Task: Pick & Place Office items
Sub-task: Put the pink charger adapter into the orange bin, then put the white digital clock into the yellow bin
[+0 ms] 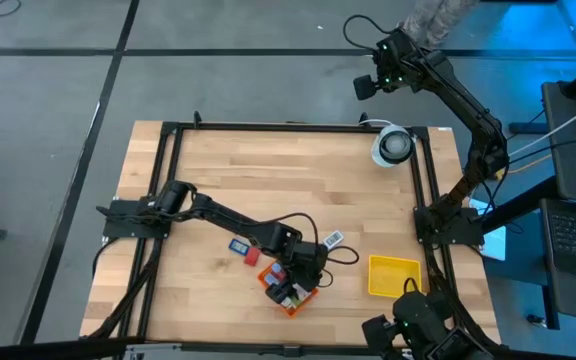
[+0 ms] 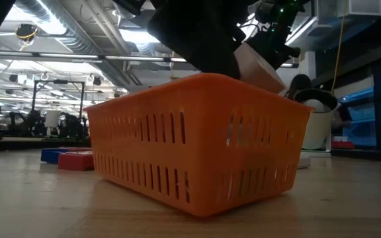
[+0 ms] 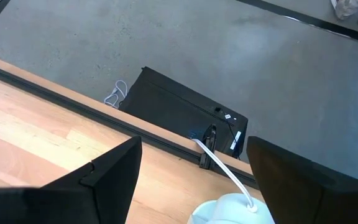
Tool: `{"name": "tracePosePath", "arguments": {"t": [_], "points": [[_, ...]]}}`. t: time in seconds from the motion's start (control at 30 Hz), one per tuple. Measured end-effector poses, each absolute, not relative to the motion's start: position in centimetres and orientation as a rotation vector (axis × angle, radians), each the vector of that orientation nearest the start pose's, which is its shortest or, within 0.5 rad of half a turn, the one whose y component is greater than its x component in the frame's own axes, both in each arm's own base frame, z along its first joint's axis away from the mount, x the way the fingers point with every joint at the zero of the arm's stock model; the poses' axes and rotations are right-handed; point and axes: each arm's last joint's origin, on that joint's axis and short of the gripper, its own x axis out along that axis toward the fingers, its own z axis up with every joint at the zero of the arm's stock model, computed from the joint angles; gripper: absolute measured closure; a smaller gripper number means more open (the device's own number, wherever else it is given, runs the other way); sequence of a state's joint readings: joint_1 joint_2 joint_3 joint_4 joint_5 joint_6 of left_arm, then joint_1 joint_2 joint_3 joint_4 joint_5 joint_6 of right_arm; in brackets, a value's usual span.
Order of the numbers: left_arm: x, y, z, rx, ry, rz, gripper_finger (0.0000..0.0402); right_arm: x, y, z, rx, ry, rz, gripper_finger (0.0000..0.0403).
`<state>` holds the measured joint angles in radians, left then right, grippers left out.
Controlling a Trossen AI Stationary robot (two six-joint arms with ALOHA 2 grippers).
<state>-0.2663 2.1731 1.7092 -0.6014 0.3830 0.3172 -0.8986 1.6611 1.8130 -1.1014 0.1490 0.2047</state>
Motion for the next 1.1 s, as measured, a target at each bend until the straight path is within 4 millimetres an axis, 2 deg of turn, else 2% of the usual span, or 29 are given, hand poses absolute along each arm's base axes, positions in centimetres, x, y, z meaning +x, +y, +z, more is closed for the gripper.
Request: {"name": "tracePosePath", "arguments": {"t": [0.07, 0.23, 0.33, 0.63, 0.97, 1.1], "points": [[44.2, -13.2, 18.1, 0.212, 0.981, -0.750, 0.0204, 20.4, -26.3, 38.4, 0.537, 0.825, -1.061, 0.0105], [44.1, -13.3, 17.1, 0.233, 1.029, -0.709, 0.0130, 20.4, -26.3, 38.4, 0.537, 0.826, -1.053, 0.0105], [44.1, -13.3, 17.4, 0.240, 1.022, -0.699, 0.0107, 20.4, -26.3, 38.4, 0.537, 0.826, -1.053, 0.0105], [43.8, -13.4, 17.8, 0.226, 1.030, -0.711, 0.0104, 20.4, -26.3, 38.4, 0.538, 0.826, -1.050, 0.0105], [43.5, -13.4, 20.1, 0.246, 0.955, -0.719, 0.0103, 20.5, -26.3, 38.4, 0.546, 0.824, -1.027, 0.0105], [43.8, -12.8, 20.9, 0.252, 0.918, -0.691, 0.0103, 20.5, -26.2, 38.5, 0.556, 0.815, -1.003, 0.0105]]}}
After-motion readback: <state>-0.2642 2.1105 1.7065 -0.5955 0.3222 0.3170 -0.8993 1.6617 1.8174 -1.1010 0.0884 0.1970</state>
